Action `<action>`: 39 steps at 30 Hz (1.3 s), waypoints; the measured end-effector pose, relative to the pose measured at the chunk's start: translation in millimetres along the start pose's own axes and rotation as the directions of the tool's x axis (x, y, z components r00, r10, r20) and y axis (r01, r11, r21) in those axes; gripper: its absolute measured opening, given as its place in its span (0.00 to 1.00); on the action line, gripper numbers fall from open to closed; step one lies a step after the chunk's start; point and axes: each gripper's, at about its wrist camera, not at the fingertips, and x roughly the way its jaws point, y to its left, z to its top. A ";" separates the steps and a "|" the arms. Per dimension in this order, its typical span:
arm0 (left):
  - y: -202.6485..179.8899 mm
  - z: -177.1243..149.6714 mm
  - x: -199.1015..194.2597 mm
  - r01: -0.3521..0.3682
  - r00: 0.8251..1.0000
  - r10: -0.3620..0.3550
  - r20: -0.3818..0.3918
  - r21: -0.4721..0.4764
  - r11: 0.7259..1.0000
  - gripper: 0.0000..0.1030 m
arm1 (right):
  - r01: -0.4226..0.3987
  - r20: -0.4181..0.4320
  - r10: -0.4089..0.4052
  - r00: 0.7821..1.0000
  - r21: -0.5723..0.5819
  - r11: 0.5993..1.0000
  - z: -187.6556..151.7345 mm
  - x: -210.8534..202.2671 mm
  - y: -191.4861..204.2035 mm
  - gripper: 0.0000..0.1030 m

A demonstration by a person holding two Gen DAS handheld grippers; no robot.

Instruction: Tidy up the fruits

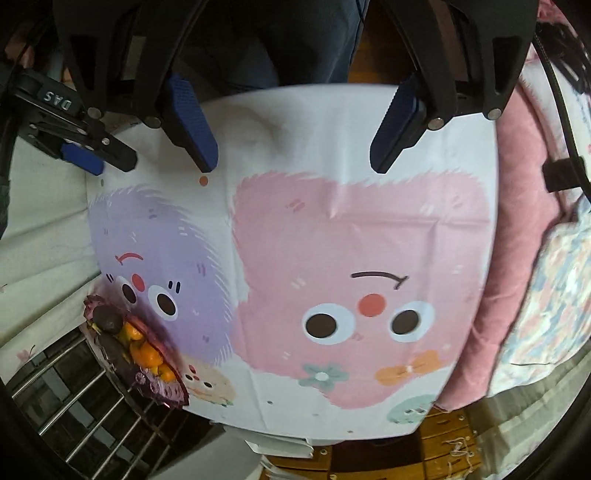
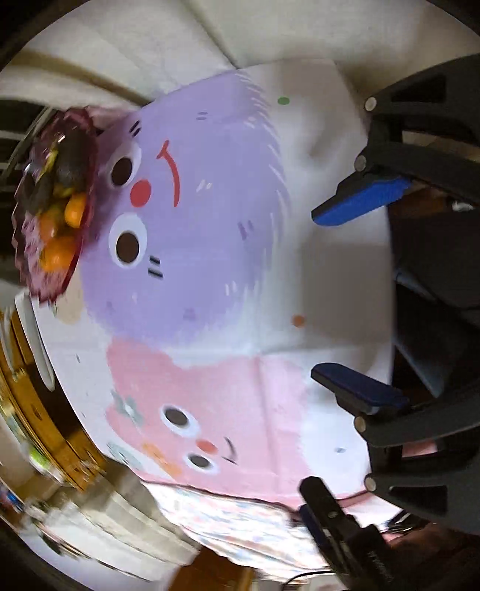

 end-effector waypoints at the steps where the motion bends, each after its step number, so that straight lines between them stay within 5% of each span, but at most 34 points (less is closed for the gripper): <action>1: -1.6 -0.8 -6.5 -0.018 1.000 0.018 0.006 0.007 1.000 0.82 | 0.005 -0.004 -0.005 1.000 -0.014 1.000 1.3 -6.3 2.6 0.79; 9: -37.5 -4.4 -82.0 -0.091 0.987 0.078 0.138 0.088 0.992 0.86 | 0.013 -0.012 -0.014 1.000 -0.103 0.995 -4.3 -74.1 14.7 0.83; 14: -54.3 -2.7 -114.2 -0.042 0.985 0.023 0.170 0.108 0.993 0.89 | -0.023 -0.013 0.021 1.000 -0.112 0.993 -13.5 -113.9 17.4 0.83; 20: -67.2 -8.3 -138.3 -0.065 0.977 0.049 0.205 0.075 0.995 0.90 | -0.016 0.073 0.026 0.997 -0.137 0.990 -25.8 -155.8 18.6 0.84; 30: -68.6 -25.4 -137.4 -0.162 0.958 0.154 0.240 0.014 0.987 0.97 | -0.001 0.151 0.015 0.988 -0.091 0.996 -34.1 -157.8 9.2 1.00; 39: -65.7 -27.7 -143.5 -0.190 0.941 0.182 0.284 0.001 0.982 0.99 | 0.033 0.250 0.002 0.968 -0.136 0.990 -39.6 -166.6 19.8 1.00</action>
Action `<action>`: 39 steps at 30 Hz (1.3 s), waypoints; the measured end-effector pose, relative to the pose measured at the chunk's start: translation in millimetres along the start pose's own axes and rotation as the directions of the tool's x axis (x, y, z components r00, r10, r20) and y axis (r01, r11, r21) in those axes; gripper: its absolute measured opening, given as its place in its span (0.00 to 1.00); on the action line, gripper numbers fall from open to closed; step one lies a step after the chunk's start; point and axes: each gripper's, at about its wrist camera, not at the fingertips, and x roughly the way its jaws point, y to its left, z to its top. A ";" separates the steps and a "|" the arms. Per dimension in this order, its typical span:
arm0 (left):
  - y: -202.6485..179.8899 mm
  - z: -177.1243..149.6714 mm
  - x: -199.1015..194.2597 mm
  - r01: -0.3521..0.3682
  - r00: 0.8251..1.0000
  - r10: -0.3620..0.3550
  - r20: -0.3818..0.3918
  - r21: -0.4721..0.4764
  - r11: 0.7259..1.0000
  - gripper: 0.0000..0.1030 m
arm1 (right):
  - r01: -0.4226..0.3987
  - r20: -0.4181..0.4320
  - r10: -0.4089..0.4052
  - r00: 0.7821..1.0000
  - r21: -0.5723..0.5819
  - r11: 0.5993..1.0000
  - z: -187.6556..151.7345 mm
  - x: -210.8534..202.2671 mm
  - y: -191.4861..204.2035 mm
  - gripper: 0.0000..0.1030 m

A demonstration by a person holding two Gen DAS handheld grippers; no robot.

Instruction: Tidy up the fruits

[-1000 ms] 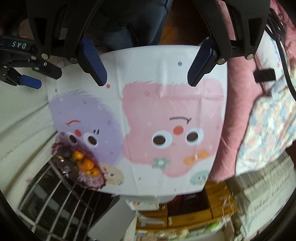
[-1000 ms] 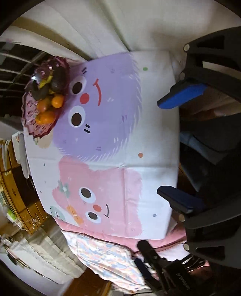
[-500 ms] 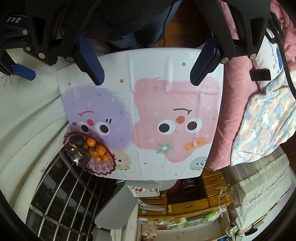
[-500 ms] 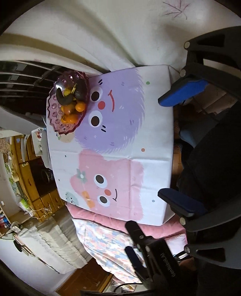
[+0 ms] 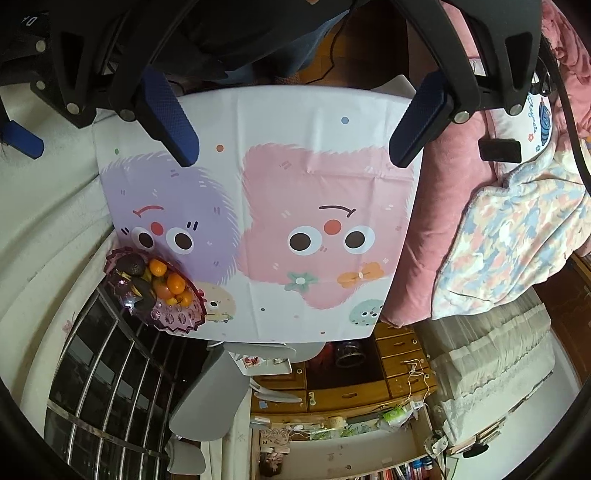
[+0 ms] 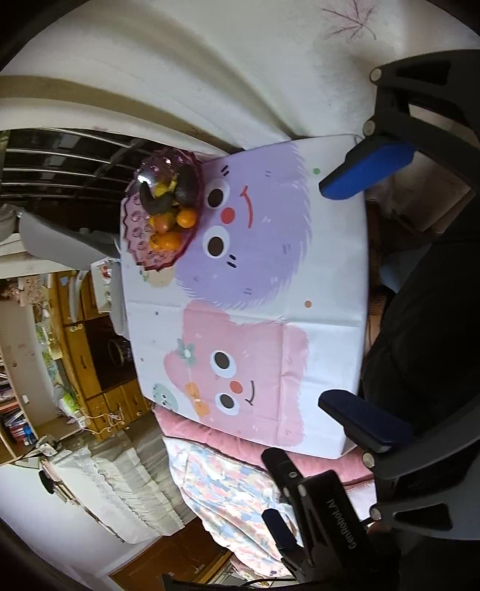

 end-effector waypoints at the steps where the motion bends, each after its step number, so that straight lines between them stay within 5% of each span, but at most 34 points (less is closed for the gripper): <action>1: 0.2 -0.2 -0.5 -0.003 1.000 0.003 0.003 -0.001 1.000 0.99 | 0.001 0.005 -0.001 1.000 0.002 1.000 0.1 -0.2 0.1 1.00; 39: -13.1 -9.1 -7.3 0.011 1.000 -0.011 0.000 0.003 1.000 0.99 | 0.014 -0.026 -0.014 1.000 0.010 1.000 -14.1 3.6 -5.8 1.00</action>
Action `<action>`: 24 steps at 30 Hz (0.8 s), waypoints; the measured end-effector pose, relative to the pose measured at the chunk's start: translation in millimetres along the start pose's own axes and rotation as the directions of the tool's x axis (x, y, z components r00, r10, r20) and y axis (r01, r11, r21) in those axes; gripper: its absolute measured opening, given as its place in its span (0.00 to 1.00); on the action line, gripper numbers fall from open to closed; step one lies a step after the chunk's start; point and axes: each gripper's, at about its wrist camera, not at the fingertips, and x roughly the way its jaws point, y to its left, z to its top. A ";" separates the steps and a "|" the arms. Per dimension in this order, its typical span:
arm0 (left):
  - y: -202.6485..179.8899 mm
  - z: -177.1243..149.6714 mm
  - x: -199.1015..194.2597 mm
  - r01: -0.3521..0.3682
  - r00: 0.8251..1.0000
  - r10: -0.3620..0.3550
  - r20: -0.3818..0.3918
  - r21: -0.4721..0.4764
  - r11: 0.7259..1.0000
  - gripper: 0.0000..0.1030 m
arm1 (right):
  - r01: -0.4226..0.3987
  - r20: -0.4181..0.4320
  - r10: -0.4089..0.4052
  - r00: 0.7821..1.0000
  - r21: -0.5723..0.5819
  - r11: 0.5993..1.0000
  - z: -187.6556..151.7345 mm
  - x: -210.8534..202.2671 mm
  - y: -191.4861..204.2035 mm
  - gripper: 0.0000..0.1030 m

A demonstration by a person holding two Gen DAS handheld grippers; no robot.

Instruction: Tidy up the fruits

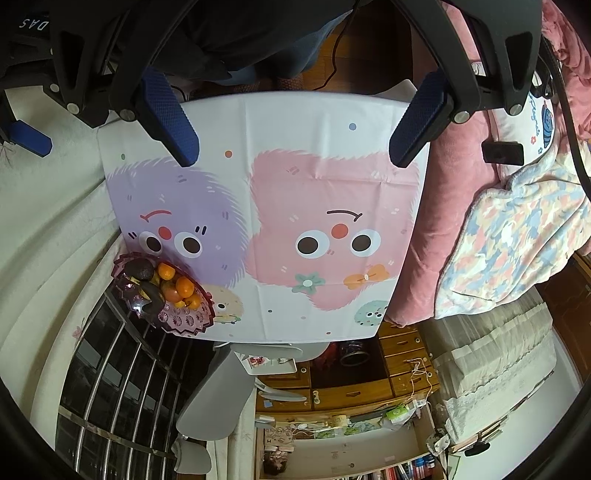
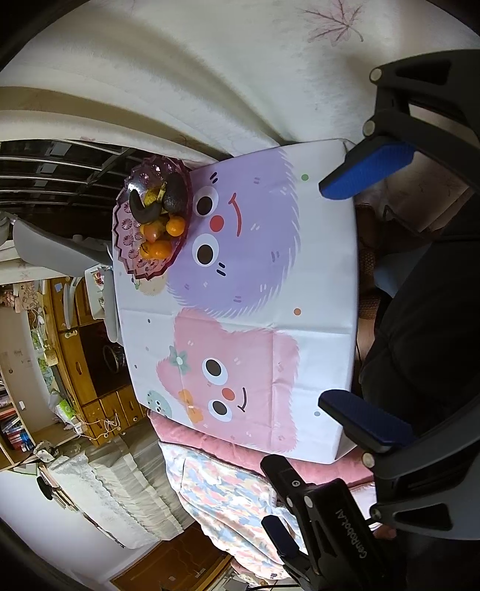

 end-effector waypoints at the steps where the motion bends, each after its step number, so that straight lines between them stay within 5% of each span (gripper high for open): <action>1: -1.1 -0.3 -0.2 -0.001 1.000 0.001 0.000 -0.001 1.000 0.99 | 0.000 -0.001 0.000 1.000 -0.002 1.000 -1.3 -0.3 -0.9 1.00; 24: -3.9 2.6 2.6 -0.011 1.000 0.011 -0.001 -0.012 1.000 0.99 | -0.006 -0.005 0.006 1.000 -0.004 1.000 -0.3 0.5 -3.3 1.00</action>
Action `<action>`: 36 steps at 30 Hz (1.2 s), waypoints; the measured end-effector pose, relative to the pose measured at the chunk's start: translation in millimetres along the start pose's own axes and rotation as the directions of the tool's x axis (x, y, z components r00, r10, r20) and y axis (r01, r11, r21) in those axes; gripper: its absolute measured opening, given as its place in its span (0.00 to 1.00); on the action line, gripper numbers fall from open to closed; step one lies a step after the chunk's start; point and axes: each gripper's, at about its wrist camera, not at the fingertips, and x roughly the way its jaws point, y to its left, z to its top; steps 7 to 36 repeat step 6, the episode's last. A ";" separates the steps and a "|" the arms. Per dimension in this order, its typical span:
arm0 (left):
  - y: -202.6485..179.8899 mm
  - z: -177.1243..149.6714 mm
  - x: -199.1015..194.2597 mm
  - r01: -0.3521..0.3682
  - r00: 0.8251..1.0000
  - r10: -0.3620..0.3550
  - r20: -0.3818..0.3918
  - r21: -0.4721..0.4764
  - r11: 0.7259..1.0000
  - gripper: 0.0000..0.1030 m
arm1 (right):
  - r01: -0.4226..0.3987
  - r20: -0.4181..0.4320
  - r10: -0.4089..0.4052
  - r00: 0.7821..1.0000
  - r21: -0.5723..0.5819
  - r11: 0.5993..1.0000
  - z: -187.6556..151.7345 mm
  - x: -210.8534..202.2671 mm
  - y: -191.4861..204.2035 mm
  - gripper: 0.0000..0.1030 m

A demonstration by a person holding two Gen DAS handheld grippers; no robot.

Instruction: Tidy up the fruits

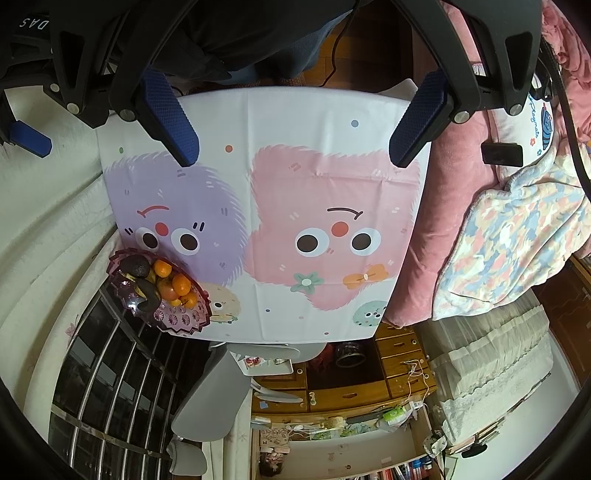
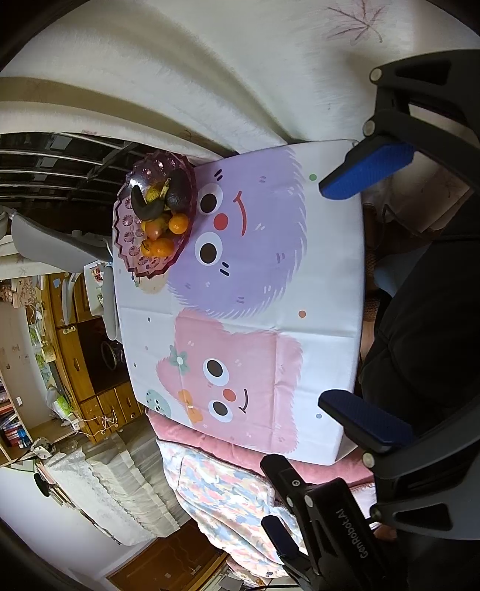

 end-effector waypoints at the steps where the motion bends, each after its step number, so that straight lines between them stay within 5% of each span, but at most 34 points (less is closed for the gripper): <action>1: 0.0 0.0 0.0 0.000 1.000 0.000 0.000 0.000 1.000 0.99 | 0.000 0.000 0.000 1.000 0.001 1.000 0.2 0.1 0.2 1.00; 36: -0.2 2.6 3.9 0.001 1.000 -0.001 -0.006 0.002 1.000 0.99 | 0.001 -0.007 -0.001 1.000 0.002 1.000 -2.8 -1.2 -0.6 1.00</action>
